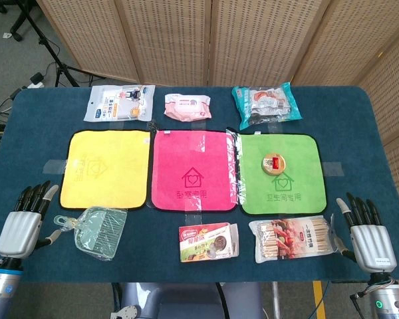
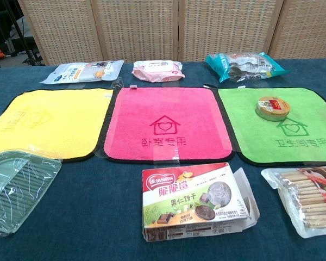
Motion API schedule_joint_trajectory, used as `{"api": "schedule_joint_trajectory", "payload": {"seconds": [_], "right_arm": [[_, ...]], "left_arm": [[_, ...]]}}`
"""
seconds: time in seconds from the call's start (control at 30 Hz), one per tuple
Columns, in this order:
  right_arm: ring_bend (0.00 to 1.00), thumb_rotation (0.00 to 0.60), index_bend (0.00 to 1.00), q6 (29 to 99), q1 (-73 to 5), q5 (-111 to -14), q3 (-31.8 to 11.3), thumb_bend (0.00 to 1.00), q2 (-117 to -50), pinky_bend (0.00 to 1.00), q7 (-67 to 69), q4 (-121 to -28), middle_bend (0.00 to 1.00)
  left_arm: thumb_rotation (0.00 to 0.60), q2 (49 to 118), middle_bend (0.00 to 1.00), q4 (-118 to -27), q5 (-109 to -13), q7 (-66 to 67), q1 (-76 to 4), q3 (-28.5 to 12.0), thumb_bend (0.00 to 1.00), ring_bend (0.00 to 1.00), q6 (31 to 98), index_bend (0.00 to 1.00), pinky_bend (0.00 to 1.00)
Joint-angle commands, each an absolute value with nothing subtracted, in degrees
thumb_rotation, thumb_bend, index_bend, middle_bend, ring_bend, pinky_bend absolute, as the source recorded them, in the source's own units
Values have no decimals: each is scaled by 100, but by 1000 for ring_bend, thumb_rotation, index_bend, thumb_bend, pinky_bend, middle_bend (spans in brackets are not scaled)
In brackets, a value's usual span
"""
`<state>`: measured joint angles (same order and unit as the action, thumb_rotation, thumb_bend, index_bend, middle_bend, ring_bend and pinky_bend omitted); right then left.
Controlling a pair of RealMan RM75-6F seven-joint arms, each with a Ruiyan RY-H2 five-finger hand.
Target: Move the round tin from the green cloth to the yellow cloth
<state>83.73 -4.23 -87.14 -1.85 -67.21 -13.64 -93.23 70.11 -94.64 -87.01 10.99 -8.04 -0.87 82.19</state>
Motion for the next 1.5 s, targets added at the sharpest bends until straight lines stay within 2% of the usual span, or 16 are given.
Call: {"api": "schedule_joint_trajectory", "payload": {"seconds": [0.03, 1.23, 1.5], "right_arm": [[0, 600, 12, 8378, -420, -8719, -181, 337, -6722, 23, -1365, -9320, 0], [0, 600, 12, 8388, -419, -8744, -173, 337, -6694, 23, -1197, -9281, 0], [0, 600, 12, 8366, -514, -8855, -225, 337, -6769, 23, -582, -9307, 0]], "left_arm": [[600, 7012, 0, -9464, -8698, 1107, -805, -84, 169, 0, 8213, 0, 0], [600, 7125, 0, -9295, -9113, 936, -748, -65, 172, 0, 8592, 0, 0], [600, 7152, 0, -9286, -9131, 938, -744, -68, 174, 0, 8613, 0, 0]]}}
